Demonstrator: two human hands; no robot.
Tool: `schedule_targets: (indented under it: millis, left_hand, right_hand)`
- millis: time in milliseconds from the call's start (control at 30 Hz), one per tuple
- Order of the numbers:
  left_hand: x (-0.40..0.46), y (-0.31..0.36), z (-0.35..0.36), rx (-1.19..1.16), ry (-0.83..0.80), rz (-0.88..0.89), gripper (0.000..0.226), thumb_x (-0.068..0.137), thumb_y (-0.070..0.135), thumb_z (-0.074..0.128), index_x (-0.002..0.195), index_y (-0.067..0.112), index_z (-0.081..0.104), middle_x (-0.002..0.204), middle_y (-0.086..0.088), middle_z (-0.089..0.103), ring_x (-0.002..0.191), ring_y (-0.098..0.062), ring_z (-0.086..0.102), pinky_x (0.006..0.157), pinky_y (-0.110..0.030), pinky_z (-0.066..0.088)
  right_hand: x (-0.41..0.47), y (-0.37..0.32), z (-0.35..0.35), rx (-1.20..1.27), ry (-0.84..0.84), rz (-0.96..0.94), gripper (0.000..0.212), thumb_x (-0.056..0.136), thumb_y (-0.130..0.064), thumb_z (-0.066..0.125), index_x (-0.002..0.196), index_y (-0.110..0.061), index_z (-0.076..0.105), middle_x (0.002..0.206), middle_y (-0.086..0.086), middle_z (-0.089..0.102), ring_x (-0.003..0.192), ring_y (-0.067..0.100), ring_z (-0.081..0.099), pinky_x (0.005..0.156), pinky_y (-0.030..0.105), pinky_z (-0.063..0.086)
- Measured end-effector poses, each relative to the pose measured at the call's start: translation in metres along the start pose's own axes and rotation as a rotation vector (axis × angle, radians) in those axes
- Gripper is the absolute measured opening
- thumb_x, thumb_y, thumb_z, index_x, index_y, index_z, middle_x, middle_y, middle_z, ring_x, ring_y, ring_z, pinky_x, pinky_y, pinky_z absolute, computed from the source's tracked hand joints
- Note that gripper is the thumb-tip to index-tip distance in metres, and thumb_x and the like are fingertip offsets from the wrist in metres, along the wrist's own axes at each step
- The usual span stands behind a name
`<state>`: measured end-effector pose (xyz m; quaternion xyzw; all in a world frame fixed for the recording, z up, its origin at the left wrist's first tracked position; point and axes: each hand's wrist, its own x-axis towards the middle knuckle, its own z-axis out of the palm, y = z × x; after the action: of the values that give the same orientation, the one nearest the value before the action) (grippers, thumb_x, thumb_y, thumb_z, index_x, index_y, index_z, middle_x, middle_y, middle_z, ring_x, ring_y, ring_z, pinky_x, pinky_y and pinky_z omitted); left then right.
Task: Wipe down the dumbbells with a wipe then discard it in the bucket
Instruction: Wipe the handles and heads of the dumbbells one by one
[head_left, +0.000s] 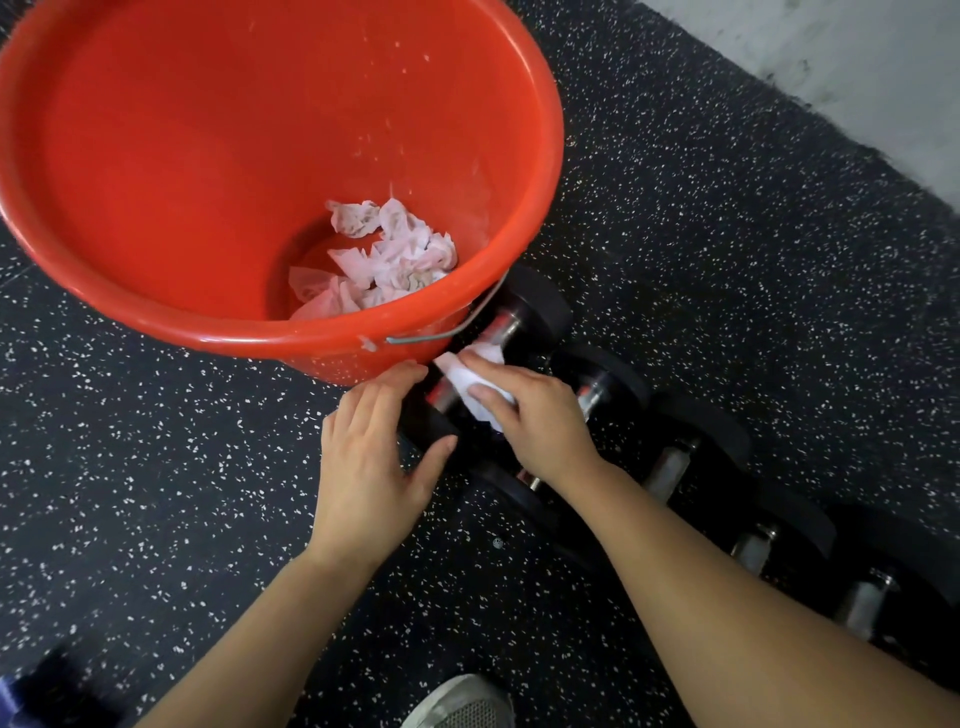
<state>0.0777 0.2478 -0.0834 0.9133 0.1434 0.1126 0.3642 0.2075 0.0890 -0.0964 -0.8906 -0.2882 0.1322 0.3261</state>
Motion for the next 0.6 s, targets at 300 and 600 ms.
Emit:
schedule_targets:
  millis: [300, 600]
  left_hand:
    - [-0.005, 0.039, 0.019, 0.067, -0.120, 0.152, 0.078, 0.083, 0.060, 0.074, 0.146, 0.024, 0.047, 0.151, 0.007, 0.051, 0.142, -0.019, 0.045, 0.115, -0.047, 0.032]
    - [-0.010, 0.036, 0.032, 0.131, -0.148, 0.121, 0.085, 0.081, 0.070, 0.069, 0.149, 0.023, 0.046, 0.158, 0.005, 0.045, 0.153, -0.017, 0.032, 0.127, -0.049, 0.015]
  right_hand:
    - [-0.047, 0.043, -0.069, 0.046, 0.133, 0.161, 0.037, 0.102, -0.028, 0.058, 0.139, -0.025, 0.060, 0.110, -0.012, 0.073, 0.081, -0.013, 0.060, 0.078, 0.012, 0.048]
    - [-0.049, 0.059, -0.048, -0.278, -0.042, 0.275, 0.039, 0.106, -0.046, 0.039, 0.143, -0.041, 0.051, 0.105, 0.003, 0.076, 0.092, 0.027, 0.070, 0.079, 0.043, 0.055]
